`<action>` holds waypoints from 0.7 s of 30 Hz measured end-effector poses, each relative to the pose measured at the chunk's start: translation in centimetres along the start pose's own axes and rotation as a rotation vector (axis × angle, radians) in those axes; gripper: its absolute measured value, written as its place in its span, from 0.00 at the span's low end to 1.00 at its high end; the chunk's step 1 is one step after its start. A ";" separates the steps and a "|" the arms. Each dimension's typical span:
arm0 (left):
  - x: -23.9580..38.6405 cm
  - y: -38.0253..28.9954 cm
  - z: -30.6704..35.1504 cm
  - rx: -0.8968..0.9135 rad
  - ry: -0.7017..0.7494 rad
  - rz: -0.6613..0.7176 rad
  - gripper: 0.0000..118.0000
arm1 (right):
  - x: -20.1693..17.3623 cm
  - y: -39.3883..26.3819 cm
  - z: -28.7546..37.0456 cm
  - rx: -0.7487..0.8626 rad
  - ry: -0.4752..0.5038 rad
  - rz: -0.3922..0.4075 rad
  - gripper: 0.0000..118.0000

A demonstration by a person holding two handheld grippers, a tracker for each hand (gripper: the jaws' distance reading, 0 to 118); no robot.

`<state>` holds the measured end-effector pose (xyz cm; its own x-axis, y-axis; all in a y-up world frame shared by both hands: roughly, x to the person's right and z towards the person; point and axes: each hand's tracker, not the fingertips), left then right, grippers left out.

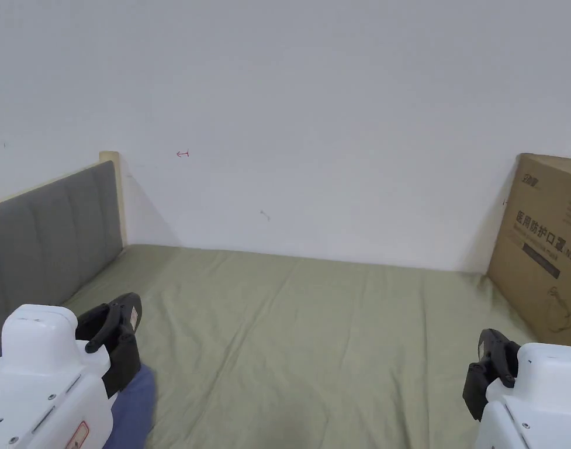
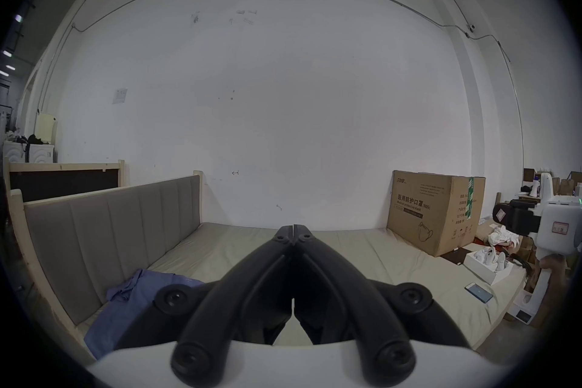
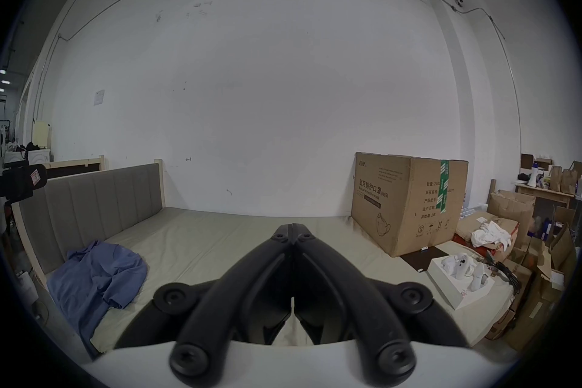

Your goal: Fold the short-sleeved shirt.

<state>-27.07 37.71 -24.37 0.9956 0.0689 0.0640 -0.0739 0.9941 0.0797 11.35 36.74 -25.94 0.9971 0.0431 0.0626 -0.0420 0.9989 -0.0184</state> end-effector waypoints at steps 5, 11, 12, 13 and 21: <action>-1.5 0.6 1.2 -0.004 0.020 0.003 0.00 | -1.8 0.2 -0.6 0.002 0.054 0.012 0.00; -7.7 2.4 7.8 0.020 0.238 -0.053 0.00 | -10.4 0.8 -2.8 0.004 0.273 -0.030 0.00; -8.9 2.6 9.2 0.014 0.295 -0.070 0.00 | -12.4 0.8 -3.0 0.012 0.312 -0.028 0.00; -9.9 2.8 10.4 0.009 0.340 -0.095 0.00 | -14.1 0.9 -3.2 0.015 0.345 -0.026 0.00; -16.3 4.0 19.3 -0.003 0.616 -0.097 0.00 | -24.8 1.4 -2.8 0.021 0.604 -0.015 0.00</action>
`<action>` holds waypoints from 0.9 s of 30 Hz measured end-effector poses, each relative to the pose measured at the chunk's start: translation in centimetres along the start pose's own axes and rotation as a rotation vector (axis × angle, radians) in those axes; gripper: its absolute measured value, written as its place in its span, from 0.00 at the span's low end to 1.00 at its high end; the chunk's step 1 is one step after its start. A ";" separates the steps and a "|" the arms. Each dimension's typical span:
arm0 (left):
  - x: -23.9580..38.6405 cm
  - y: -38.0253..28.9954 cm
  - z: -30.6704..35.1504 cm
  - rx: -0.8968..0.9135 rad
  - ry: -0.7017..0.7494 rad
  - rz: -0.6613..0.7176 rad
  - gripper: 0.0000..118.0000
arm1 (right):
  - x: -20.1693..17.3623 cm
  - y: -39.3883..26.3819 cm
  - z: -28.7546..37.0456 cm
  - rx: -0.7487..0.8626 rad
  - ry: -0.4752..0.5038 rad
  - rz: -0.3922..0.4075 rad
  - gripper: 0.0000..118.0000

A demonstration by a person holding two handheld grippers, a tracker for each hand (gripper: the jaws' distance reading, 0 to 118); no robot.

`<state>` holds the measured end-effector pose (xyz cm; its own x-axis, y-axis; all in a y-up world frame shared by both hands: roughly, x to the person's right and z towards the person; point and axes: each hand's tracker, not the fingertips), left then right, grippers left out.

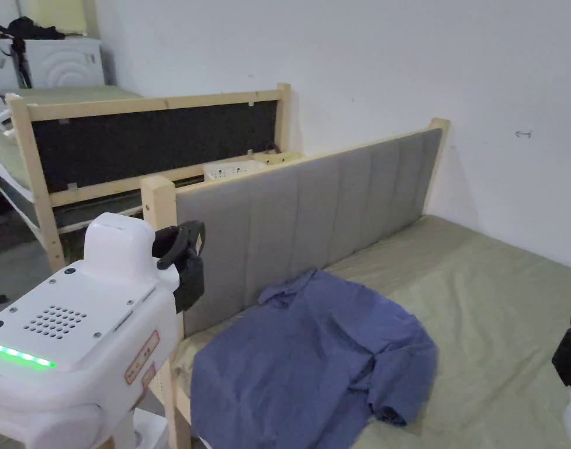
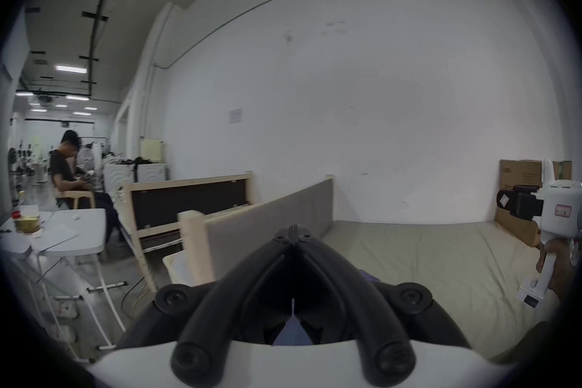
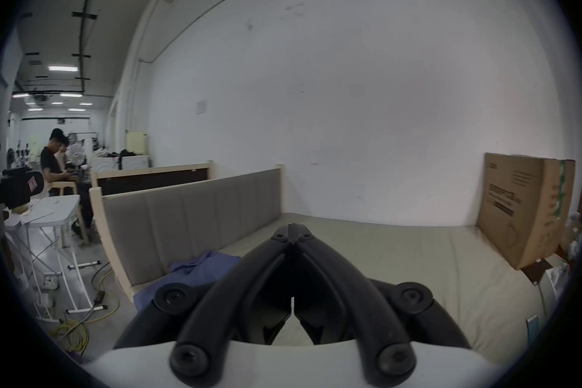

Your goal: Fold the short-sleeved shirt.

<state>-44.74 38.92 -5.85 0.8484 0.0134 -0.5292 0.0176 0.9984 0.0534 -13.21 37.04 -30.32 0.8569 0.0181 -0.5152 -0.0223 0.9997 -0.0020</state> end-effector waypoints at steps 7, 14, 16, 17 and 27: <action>-0.7 -1.1 -3.0 -0.087 -0.016 0.010 0.00 | -2.2 -0.7 -1.4 -0.012 0.063 0.046 0.00; 2.2 -6.3 -14.7 -0.451 -0.185 0.114 0.03 | -1.5 -2.9 -3.2 -0.079 0.067 0.083 0.00; 3.1 -9.0 -18.9 -0.536 -0.245 0.121 0.30 | -1.2 -3.7 -3.9 -0.094 0.075 0.094 0.00; 3.9 -10.6 -21.5 -0.628 -0.242 0.124 0.61 | -1.1 -4.1 -4.4 -0.110 0.084 0.099 0.00; 9.0 -25.4 -36.6 -0.954 -0.235 0.183 0.91 | -0.7 -7.9 -9.8 -0.202 0.098 0.118 0.00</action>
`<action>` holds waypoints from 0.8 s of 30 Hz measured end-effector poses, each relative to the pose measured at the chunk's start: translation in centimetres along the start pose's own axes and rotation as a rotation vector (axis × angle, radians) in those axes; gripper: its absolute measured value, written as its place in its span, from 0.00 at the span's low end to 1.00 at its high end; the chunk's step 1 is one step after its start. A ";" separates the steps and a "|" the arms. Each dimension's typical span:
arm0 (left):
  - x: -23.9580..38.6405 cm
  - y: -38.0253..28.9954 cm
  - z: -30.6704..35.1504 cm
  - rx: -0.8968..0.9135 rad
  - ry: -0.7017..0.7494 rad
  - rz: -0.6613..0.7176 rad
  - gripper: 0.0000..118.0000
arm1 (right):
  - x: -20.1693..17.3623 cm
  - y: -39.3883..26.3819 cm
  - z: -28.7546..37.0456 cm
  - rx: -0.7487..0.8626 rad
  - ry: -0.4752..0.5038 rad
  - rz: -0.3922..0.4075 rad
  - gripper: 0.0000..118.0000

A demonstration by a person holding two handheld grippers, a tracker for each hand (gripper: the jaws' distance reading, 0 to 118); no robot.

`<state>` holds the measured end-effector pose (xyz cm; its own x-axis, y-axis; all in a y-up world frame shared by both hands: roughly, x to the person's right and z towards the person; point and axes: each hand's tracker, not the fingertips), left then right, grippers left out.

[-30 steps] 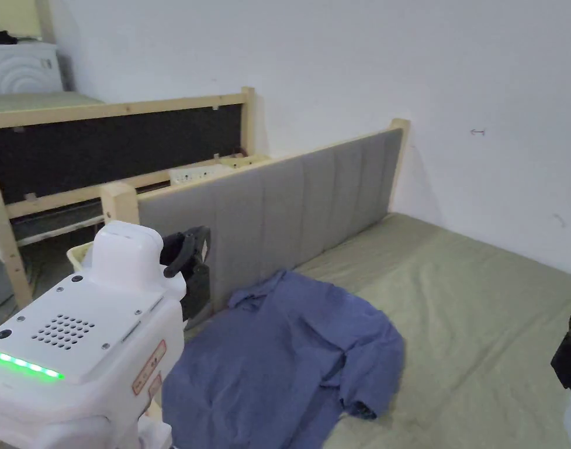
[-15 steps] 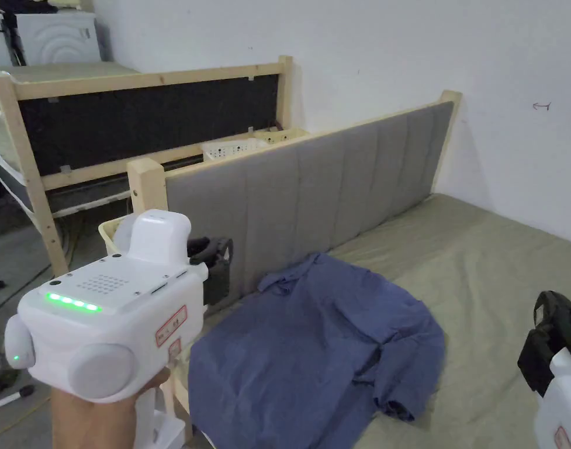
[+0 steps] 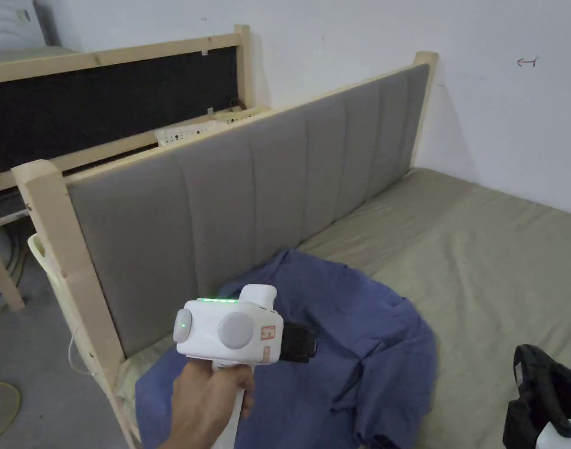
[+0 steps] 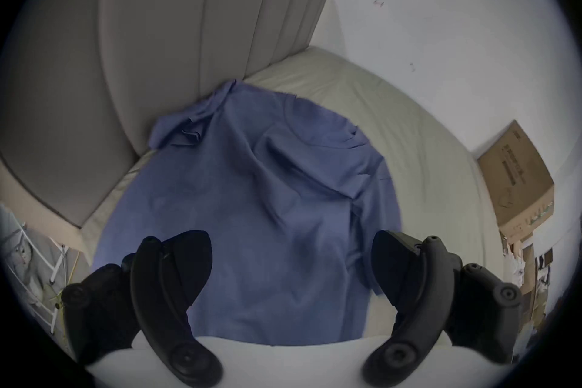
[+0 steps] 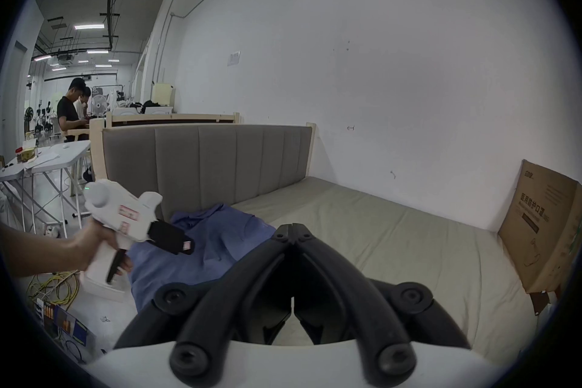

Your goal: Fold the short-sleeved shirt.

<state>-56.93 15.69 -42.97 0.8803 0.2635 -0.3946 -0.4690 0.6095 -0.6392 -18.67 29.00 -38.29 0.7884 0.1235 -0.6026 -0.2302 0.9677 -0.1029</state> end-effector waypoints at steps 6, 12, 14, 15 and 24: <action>1.7 1.0 -6.4 -0.088 0.101 -0.118 0.91 | 0.4 -1.0 -2.4 -0.026 -0.003 -0.026 0.00; 2.5 0.1 -11.0 -0.205 0.171 -0.125 0.93 | 0.6 -1.7 -3.2 -0.044 -0.003 -0.041 0.00; 3.0 -0.3 -12.3 -0.231 0.197 -0.174 0.86 | 0.7 -1.9 -3.2 -0.050 -0.010 -0.036 0.00; 3.4 -0.2 -12.1 -0.223 0.215 -0.209 0.79 | 0.9 -2.0 -3.2 -0.054 -0.008 -0.037 0.00; 3.9 0.0 -9.0 -0.167 0.162 -0.308 0.02 | 0.9 -2.3 -2.5 -0.056 -0.016 -0.044 0.00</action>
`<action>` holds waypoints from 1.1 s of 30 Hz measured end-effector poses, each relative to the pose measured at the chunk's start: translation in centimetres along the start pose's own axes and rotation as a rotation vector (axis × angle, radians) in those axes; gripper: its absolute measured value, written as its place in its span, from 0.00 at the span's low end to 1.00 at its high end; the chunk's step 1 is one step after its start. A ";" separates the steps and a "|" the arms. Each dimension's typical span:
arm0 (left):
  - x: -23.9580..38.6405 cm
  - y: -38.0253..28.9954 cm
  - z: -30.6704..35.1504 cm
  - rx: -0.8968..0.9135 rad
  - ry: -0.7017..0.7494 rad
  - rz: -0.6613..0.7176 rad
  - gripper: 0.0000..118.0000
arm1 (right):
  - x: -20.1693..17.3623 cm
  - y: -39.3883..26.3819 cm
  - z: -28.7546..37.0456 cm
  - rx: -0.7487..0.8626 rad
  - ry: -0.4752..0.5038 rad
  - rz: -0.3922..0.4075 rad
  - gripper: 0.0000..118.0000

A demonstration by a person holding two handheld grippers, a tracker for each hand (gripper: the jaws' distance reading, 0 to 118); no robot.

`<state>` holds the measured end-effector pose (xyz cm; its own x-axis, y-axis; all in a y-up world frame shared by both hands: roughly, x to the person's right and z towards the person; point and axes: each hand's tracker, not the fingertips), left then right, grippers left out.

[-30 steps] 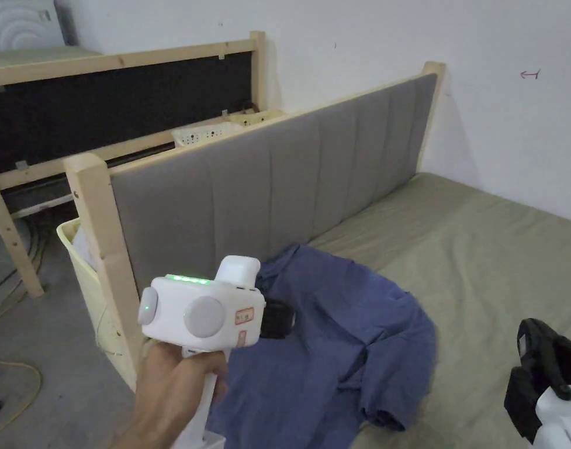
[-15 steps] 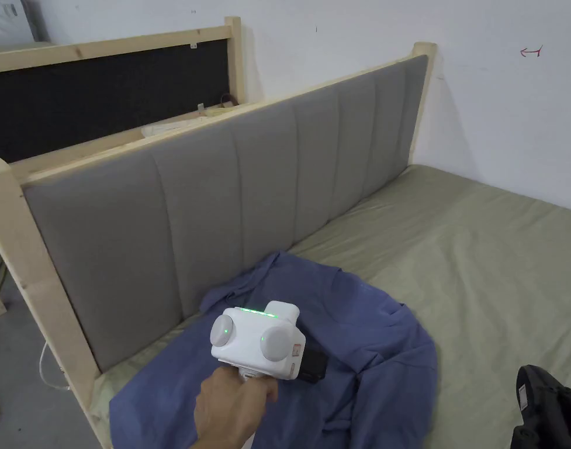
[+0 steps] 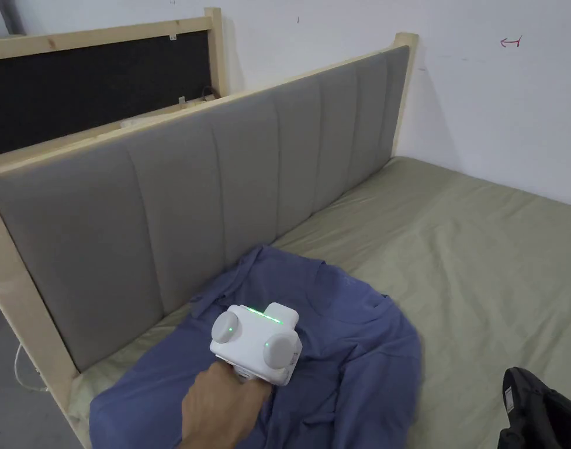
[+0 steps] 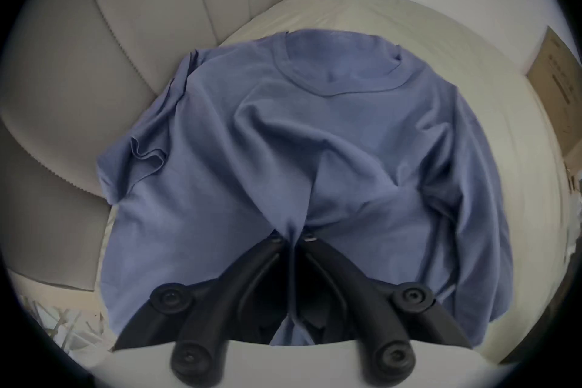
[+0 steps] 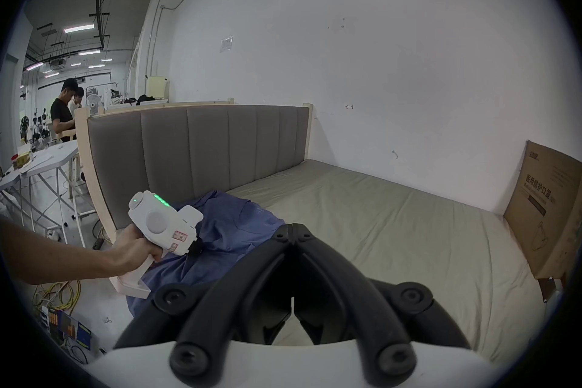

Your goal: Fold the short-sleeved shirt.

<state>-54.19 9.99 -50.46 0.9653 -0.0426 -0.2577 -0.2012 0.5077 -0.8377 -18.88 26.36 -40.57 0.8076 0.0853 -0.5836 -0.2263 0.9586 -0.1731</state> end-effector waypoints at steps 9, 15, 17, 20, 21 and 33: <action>-1.5 0.1 2.7 0.053 -0.034 0.080 0.02 | 0.0 0.7 1.3 0.017 -0.002 0.007 0.00; -2.9 0.3 5.1 0.097 -0.091 0.159 0.02 | 0.8 0.7 2.2 0.021 -0.012 -0.023 0.00; -2.7 0.4 6.3 0.120 -0.102 0.152 0.02 | 1.2 0.8 2.6 0.027 -0.020 -0.022 0.00; -1.8 0.9 7.8 0.143 -0.105 0.098 0.02 | 2.1 0.9 3.4 0.039 -0.041 -0.036 0.00; -1.4 1.1 8.3 0.145 -0.114 0.088 0.02 | 2.6 1.0 3.7 0.042 -0.047 -0.051 0.00; 10.2 4.8 11.6 0.217 -0.232 -0.084 0.01 | 8.1 0.8 9.2 0.084 -0.169 -0.094 0.00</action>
<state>-43.39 22.01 -51.49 0.9942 0.0927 -0.0541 -0.1031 0.6832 -0.7229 -7.46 30.31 -38.11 0.9043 0.0318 -0.4257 -0.1051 0.9831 -0.1499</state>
